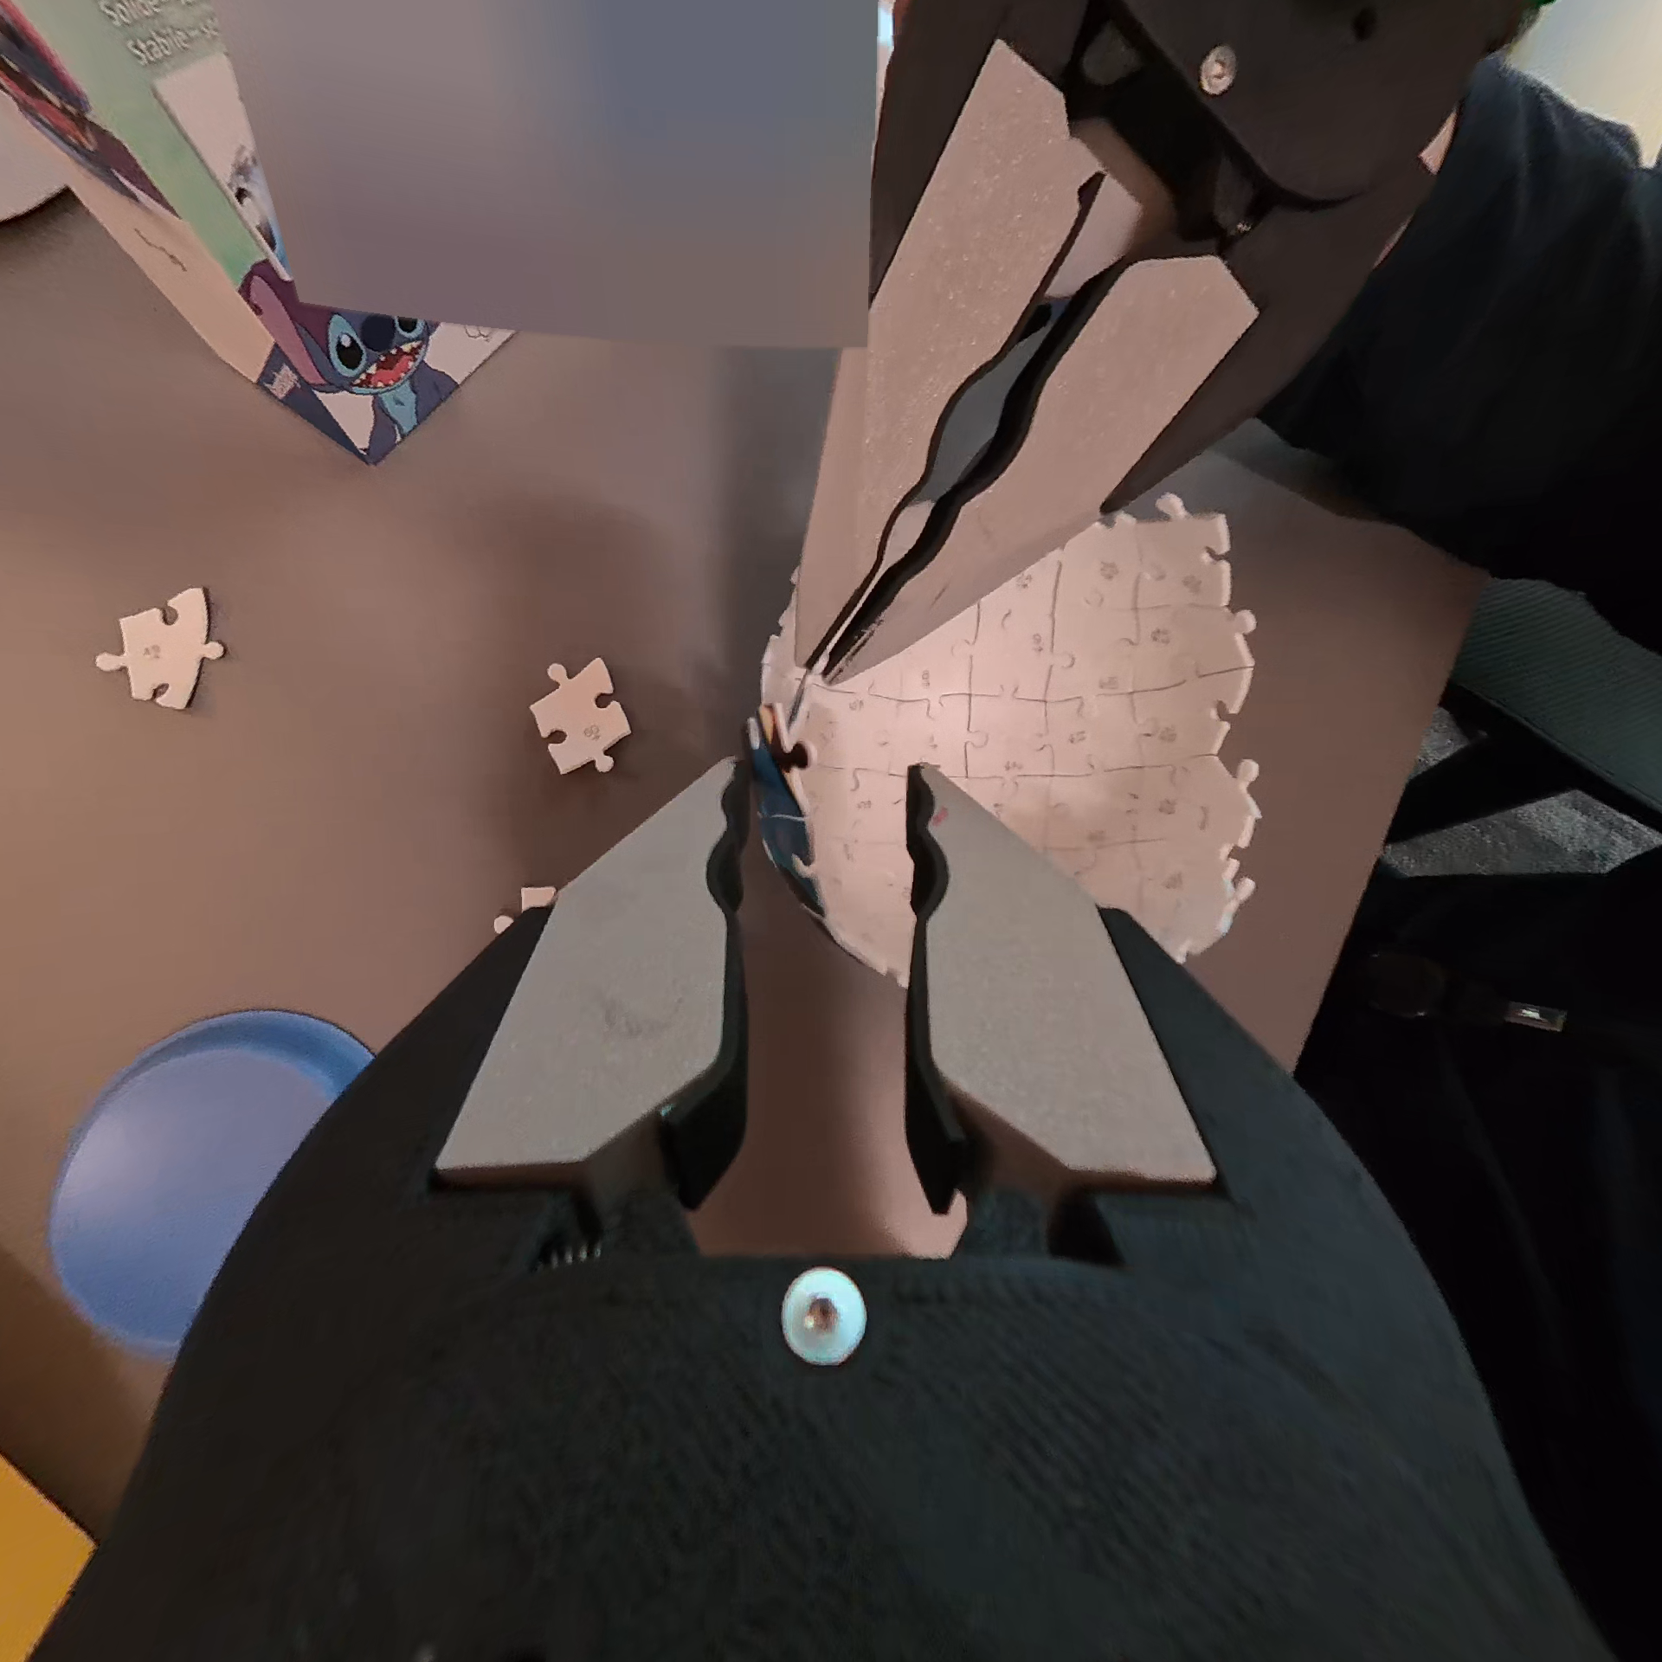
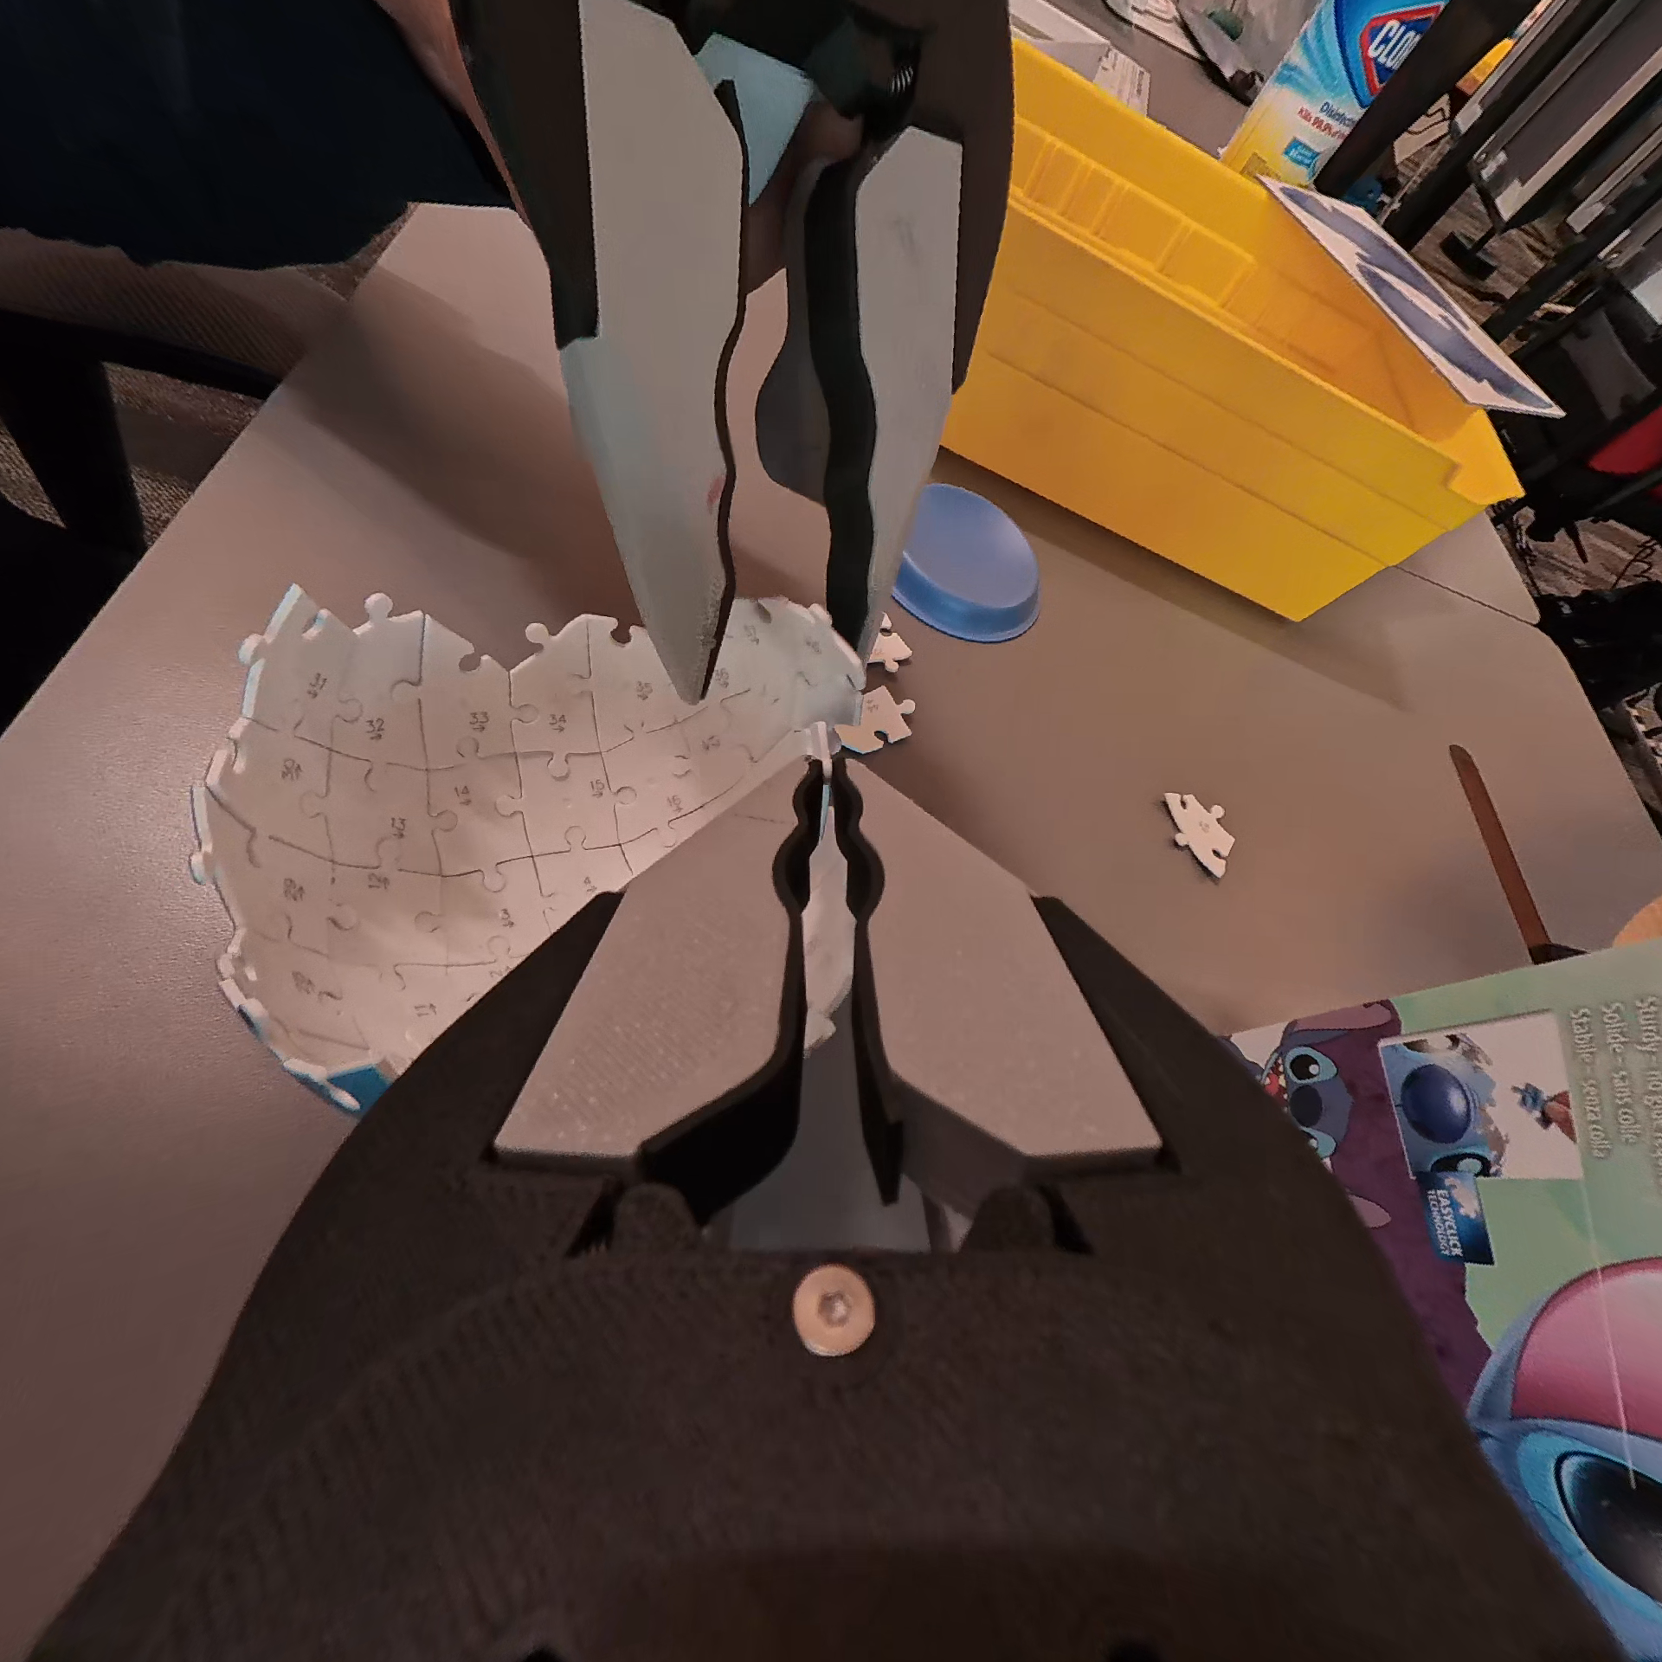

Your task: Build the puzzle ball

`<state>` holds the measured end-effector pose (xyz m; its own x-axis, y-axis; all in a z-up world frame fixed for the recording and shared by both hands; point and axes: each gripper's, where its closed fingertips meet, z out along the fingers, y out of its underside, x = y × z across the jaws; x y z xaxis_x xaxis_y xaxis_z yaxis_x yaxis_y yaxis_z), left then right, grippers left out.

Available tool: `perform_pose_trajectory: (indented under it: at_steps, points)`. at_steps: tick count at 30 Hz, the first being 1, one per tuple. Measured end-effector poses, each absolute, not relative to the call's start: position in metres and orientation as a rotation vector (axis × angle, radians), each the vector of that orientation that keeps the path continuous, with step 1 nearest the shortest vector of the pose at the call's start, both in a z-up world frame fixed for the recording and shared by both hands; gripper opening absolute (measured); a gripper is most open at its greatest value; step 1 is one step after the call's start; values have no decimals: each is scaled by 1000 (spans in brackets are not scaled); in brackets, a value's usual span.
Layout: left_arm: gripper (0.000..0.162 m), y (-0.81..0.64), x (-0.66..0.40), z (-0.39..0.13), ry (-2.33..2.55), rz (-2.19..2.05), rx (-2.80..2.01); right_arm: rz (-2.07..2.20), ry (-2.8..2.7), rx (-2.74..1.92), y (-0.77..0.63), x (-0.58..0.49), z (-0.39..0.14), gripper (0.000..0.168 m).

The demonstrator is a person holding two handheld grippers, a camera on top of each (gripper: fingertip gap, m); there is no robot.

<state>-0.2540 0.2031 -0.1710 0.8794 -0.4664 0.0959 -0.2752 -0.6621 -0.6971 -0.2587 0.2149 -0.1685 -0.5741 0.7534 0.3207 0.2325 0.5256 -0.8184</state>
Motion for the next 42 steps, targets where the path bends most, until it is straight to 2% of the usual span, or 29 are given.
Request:
perform_pose_trajectory:
  at_steps: [7,19,32,38,42]
  points:
    - [37,203,-252,-174,563,-405,-2328,969,-2094,-797,214,-261,-173,0]
    - [20,203,-261,-181,544,-369,-2324,979,-2104,-792,213,-262,-175,0]
    - [27,197,-267,-168,495,-336,-2263,1198,-1899,-749,224,-242,-116,0]
    - [27,177,-275,-148,411,-298,-2169,1202,-1839,-766,240,-234,-105,0]
    - [28,152,-267,-155,371,-346,-2170,1193,-1811,-795,250,-233,-103,0]
